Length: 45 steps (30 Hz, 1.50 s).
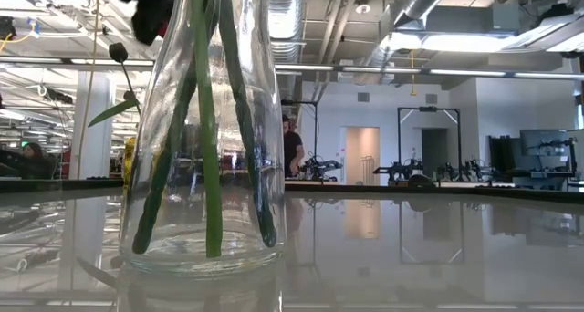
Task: Sort flowers into vase by color
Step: Put the white tulip into the transparent vase
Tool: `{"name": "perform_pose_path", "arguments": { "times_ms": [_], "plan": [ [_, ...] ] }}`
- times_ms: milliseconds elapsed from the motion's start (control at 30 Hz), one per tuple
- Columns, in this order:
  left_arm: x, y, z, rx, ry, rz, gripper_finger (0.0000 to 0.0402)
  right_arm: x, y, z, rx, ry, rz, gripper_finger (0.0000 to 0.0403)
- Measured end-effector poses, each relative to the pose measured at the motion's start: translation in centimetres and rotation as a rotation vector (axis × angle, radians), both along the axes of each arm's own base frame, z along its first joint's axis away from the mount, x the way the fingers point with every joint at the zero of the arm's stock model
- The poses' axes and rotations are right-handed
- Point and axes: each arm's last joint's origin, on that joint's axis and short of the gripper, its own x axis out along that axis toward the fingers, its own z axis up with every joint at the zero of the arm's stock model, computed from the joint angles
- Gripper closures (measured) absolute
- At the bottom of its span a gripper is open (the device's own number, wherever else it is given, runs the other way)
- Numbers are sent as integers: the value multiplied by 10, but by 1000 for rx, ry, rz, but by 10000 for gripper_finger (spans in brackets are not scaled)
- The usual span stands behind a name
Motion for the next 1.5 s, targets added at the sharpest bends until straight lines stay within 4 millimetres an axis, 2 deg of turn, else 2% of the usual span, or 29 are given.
{"name": "perform_pose_path", "arguments": {
  "times_ms": [100, 300, 500, 633, 733, 933, 1133, 1500],
  "plan": [
    [-7, -10, -28, -33, -58, -43, 251, 2, 17, -9, 154, 66, 145, 382],
    [-13, -24, -71, -39, -173, -136, 251, 21, 72, -32, 201, 87, 307, 376],
    [-12, -29, -87, -36, -177, -159, 251, 40, 126, -34, 181, -101, 493, 378],
    [-8, -30, -89, -36, -178, -157, 251, 54, 148, -27, 81, -169, 534, 377],
    [-6, -30, -89, -38, -191, -153, 251, 71, 153, -24, 1, -146, 472, 378],
    [-3, -31, -91, -44, -185, -152, 251, 100, 149, -6, -106, -27, 410, 377],
    [-1, -32, -94, -51, -166, -161, 251, 101, 149, 15, -136, 1, 412, 377],
    [-1, -32, -94, -25, -165, -168, 251, 108, 141, 17, -149, 1, 388, 377]
  ]
}}
